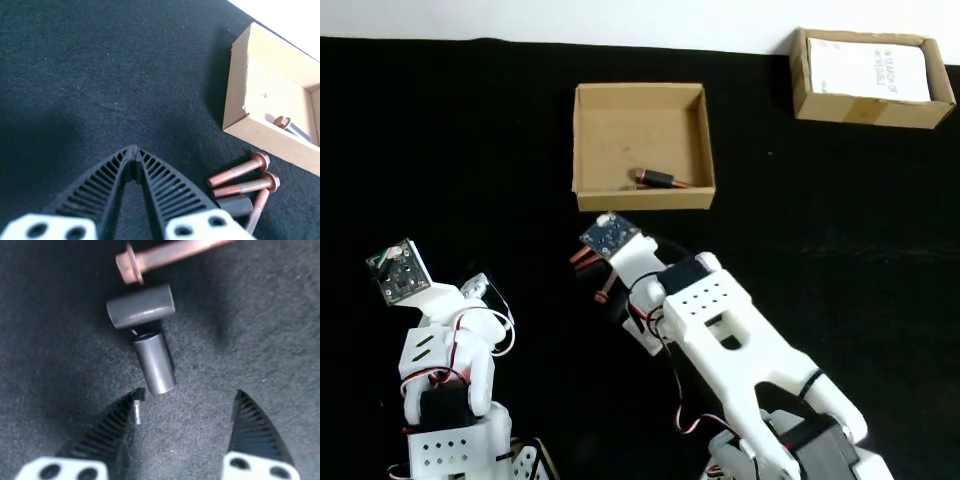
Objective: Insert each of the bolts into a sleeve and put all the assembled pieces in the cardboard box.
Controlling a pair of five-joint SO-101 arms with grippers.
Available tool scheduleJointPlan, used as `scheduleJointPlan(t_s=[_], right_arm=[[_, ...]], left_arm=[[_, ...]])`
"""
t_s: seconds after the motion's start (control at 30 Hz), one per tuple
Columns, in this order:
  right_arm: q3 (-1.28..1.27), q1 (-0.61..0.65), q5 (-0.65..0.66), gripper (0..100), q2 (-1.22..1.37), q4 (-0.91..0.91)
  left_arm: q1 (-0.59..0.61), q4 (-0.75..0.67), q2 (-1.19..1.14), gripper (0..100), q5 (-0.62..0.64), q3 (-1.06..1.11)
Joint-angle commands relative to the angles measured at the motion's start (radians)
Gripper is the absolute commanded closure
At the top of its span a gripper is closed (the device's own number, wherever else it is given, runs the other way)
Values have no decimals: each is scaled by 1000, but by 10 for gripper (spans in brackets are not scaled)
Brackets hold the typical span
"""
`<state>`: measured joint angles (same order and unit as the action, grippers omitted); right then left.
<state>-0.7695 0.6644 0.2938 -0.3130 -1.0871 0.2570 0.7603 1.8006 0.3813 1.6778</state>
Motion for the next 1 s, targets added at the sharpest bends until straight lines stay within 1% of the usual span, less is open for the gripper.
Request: scheduleJointPlan(t_s=[0.0, 0.1, 0.43, 0.47, 0.5, 0.53, 0.57, 0.6, 0.63, 0.67, 0.77, 0.83, 0.9, 0.97], right_arm=[[2, 10, 11, 746, 24, 15], [8, 24, 11, 746, 73, 35], [10, 25, 11, 752, 282, 213], [10, 25, 11, 772, 306, 223], [12, 25, 11, 817, 328, 237], [15, 25, 12, 884, 340, 248], [33, 22, 11, 978, 341, 249], [62, 18, 6, 996, 334, 240], [114, 2, 5, 971, 306, 194], [189, -21, 5, 990, 251, 116], [561, -97, 5, 992, 25, -153], [773, -145, 5, 992, -64, -275], [874, -188, 3, 992, -102, -432], [892, -231, -21, 992, -134, -556]], left_arm=[[-13, 3, 10, 990, -5, 18], [-13, 3, 10, 990, -5, 18], [-13, 3, 12, 990, -5, 18], [-13, 3, 12, 990, -5, 18], [-13, 3, 12, 990, -5, 18], [-13, 3, 12, 990, -5, 18], [-13, 3, 12, 990, -5, 18], [-13, 3, 12, 990, -5, 18], [-13, 2, 12, 990, -5, 18], [-13, 2, 12, 990, -5, 18], [-13, -2, 12, 990, 0, 18], [-15, -3, 12, 990, 2, 18], [-16, -3, 12, 990, 2, 18], [-18, -3, 12, 990, 2, 18]])
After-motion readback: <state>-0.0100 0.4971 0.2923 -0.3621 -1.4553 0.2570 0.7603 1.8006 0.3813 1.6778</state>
